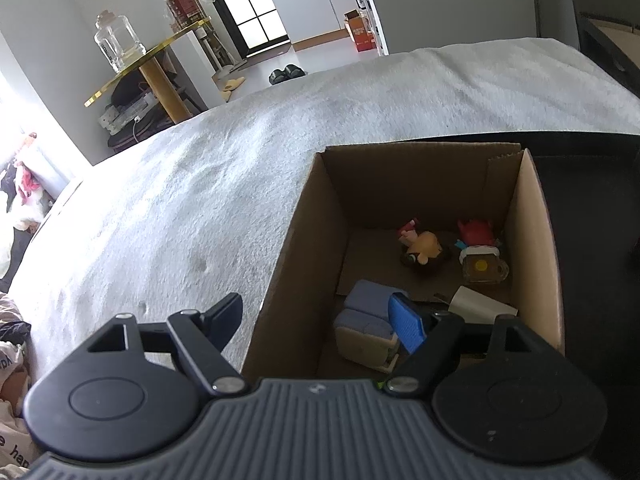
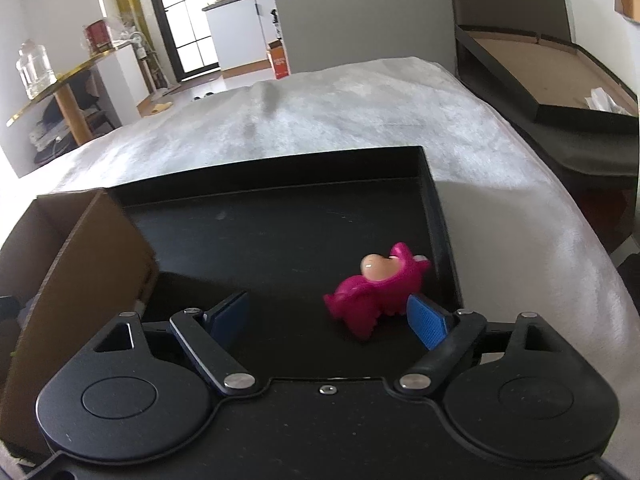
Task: Organize rigid objects
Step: 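Move the right gripper back over the tray toward the pink plush toy, then close the right gripper on the pink plush toy and lift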
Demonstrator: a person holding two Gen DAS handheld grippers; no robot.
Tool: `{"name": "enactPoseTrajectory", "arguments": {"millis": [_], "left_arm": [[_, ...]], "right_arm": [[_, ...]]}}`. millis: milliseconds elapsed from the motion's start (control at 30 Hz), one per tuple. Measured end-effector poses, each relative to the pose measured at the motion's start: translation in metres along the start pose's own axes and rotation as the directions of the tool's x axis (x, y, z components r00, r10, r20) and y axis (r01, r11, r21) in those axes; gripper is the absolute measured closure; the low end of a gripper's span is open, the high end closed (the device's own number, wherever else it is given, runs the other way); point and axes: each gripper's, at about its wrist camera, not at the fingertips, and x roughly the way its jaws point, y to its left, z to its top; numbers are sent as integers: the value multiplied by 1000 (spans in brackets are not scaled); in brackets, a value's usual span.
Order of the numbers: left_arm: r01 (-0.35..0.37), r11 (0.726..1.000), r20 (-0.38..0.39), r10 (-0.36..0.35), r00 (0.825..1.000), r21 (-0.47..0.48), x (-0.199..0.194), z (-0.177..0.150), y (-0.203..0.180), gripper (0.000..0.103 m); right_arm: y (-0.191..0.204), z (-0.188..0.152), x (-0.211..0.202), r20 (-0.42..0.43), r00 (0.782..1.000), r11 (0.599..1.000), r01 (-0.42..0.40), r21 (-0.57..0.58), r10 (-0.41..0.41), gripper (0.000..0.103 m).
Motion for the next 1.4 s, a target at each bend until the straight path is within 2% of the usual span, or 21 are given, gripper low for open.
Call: {"name": "enactPoseTrajectory", "arguments": {"millis": [400,533,567,600,633,733,1033,1400], "left_arm": [[-24,1000,-4,24,1000,5,-1,1,-5,24],[-23,1000,-1,23,1000,6,0,1,-4,24],[-23,1000,-2,23,1000,4,0,1,-4,24],[-23,1000,-2,23,1000,5,0,1,-5,24],[-22,1000,-2,22,1000,3,-1,1,-4,24],[-16,1000,-1,16,1000,-1,-1,1,-3,24],[1,999,6,-1,1000,-36,-2,-2,9,24],[36,997,18,-35,999,-74,-4,-7,25,24]], "right_arm": [[-4,3,17,13,999,988,43,-147,-42,18],[-1,2,22,15,998,979,56,-194,-54,21],[-1,1,23,13,998,978,61,-201,-59,24],[-1,1,23,14,998,975,67,-210,-66,34],[0,1,24,10,997,972,75,-223,-75,36],[-1,3,21,-8,997,976,69,-208,-72,36],[12,5,4,10,999,979,46,-200,-45,37],[36,12,-16,56,998,979,-18,-202,30,36]]}}
